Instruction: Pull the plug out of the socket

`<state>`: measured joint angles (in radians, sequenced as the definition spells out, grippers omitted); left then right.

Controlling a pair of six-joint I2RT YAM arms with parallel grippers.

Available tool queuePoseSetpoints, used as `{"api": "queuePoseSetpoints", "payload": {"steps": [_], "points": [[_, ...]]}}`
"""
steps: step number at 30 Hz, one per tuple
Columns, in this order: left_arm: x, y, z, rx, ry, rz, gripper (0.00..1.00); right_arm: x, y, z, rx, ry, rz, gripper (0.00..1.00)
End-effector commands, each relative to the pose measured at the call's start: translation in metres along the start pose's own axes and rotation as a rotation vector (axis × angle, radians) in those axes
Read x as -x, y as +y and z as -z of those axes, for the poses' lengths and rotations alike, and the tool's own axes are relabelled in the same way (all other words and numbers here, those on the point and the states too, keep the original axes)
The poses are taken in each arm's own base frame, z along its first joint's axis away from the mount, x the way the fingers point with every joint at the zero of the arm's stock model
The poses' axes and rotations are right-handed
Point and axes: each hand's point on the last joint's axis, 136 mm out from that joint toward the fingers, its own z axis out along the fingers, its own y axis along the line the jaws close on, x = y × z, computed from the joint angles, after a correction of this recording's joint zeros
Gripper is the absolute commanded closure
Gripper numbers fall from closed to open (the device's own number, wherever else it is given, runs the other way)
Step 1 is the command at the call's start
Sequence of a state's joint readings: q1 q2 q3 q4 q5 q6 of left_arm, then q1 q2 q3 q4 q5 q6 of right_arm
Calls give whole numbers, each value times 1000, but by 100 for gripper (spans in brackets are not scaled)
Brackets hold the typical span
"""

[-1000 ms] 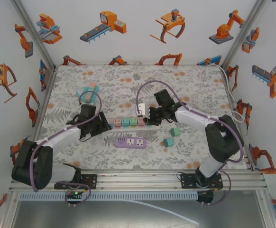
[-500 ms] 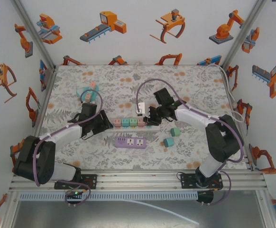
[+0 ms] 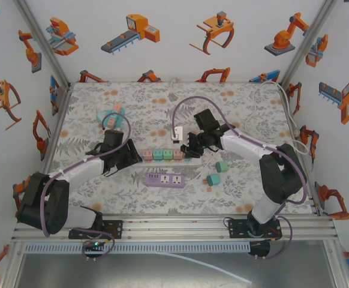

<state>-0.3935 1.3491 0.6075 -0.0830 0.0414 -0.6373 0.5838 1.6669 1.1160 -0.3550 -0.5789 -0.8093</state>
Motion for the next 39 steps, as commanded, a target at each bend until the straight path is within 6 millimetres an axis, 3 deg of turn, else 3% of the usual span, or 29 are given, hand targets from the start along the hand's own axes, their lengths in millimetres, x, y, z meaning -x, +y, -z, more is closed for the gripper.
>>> {"api": "queuePoseSetpoints", "payload": {"steps": [1,8,13,16,22,29,34,39], "points": [[-25,33,5,145,85,-54,44,39,-15,30,-89,-114,32,86],[-9,12,21,71,42,-55,44,44,-24,59,-218,-163,-127,86],[3,-12,43,-41,-4,-80,42,44,-37,93,-353,-234,-448,87],[11,-29,63,-125,-45,-105,38,34,-42,112,-408,-294,-676,87],[18,-95,122,-453,-157,-253,37,-18,-53,156,-502,-413,-1094,88],[-18,-178,191,-844,-200,-546,30,-105,-58,193,-675,-522,-1398,88],[-44,-202,210,-935,-174,-683,21,-156,-56,188,-697,-547,-1551,88],[-50,-201,200,-882,-161,-723,1,-175,-59,167,-652,-522,-1580,85]]}}
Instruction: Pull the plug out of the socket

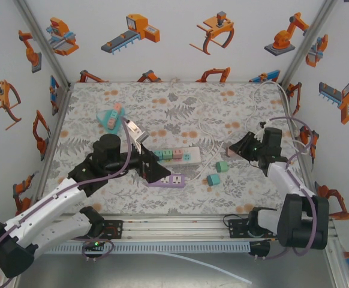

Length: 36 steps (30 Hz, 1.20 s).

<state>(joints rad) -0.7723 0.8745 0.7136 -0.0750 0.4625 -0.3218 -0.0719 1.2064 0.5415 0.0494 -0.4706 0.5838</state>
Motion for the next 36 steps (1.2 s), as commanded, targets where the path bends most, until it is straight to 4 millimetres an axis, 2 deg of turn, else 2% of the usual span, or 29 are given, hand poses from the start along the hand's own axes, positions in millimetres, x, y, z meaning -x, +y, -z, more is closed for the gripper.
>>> {"api": "queuePoseSetpoints", "payload": {"steps": [1,8,15,21,29,32,36], "points": [[3,0,-1,16,0,-69,3,8,9,-10,81,-14,-1,84],[2,15,0,97,-21,-68,3,-8,-4,-33,87,69,-29,79],[5,39,7,243,-48,-57,3,-25,-17,-45,88,120,-49,65],[10,36,10,231,-88,-65,3,-33,-26,-47,61,128,-47,53],[10,46,17,294,-109,-57,3,-27,-34,-37,-17,90,-10,44],[11,63,25,407,-119,-31,3,-22,-34,-29,-50,69,17,39],[5,109,54,714,-97,42,3,-13,-27,-13,-88,33,80,36]]}}
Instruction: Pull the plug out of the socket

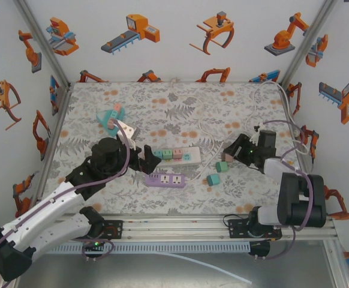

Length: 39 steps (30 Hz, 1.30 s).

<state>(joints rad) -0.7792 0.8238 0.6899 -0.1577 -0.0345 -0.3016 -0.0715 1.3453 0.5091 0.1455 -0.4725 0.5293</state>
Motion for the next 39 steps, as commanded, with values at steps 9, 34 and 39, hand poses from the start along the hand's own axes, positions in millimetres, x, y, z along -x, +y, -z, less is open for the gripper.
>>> {"api": "queuePoseSetpoints", "payload": {"steps": [9,34,39], "points": [[-21,102,11,415,51,250,3,3,111,50,76,-142,592,37],[-85,163,-54,373,242,529,25,-150,242,-38,679,130,1699,39],[-105,163,-64,353,302,546,37,-157,244,-52,709,160,1667,43]]}}
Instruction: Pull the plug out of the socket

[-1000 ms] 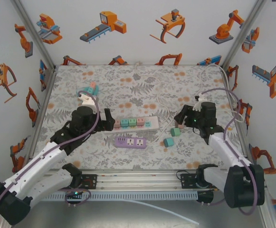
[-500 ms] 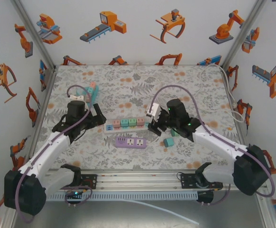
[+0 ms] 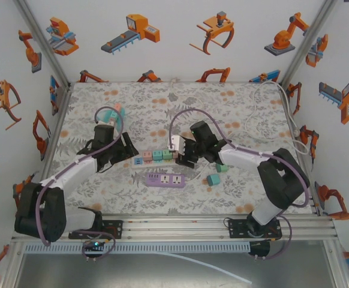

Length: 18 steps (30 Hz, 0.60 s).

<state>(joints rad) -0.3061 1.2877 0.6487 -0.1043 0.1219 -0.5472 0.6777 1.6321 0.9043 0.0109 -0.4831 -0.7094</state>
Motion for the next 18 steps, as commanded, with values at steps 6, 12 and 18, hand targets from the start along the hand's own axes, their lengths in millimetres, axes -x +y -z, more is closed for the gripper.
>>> {"api": "queuePoseSetpoints", "payload": {"steps": [6,12,18], "points": [[-23,0,-19,-48,93,24,47,26,-5,-10,51,-79,27,62],[-36,11,-26,-1,152,18,51,27,-7,-12,54,-72,19,65],[-56,27,-30,78,216,19,51,34,-13,-12,49,-80,-11,71]]}}
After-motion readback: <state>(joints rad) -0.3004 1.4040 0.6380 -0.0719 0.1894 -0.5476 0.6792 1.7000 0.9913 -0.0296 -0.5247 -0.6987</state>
